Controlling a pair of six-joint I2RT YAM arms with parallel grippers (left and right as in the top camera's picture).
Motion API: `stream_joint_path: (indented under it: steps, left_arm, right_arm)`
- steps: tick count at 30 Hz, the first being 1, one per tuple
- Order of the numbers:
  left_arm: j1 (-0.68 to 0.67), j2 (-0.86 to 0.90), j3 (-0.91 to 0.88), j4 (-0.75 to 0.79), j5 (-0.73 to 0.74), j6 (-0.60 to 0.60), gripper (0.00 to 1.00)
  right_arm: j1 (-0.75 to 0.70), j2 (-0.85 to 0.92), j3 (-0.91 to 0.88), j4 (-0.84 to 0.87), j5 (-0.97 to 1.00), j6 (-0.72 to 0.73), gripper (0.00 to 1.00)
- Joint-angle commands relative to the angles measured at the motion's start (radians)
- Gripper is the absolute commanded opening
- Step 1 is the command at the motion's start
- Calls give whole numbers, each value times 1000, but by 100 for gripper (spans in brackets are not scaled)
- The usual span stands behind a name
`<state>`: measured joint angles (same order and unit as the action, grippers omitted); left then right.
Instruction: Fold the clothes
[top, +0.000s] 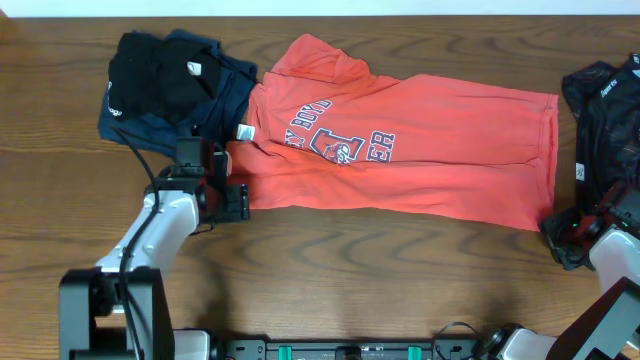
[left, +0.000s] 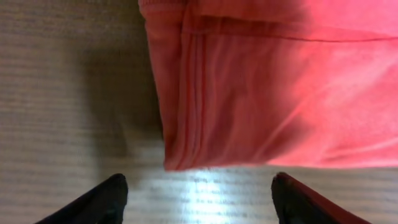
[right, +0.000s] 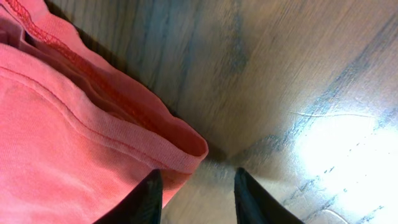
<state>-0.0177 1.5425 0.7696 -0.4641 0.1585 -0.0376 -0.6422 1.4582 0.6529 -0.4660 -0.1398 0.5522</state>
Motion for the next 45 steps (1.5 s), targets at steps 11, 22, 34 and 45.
stream_joint_path:
  steps: [11,22,34,45]
  left_arm:
    - [0,45,-5,2,-14,0,29]
    - [0,44,3,-1,-14,-1,27]
    - [0,44,3,-2,-13,-1,27]
    - [0,44,3,-3,-13,-2,27]
  right_arm:
    - [-16,0,-6,27,36,25,1]
    - [-52,1,-8,-28,6,22,46]
    - [-32,1,-150,237,-74,39,34]
    - [-32,3,-164,211,-107,38,37]
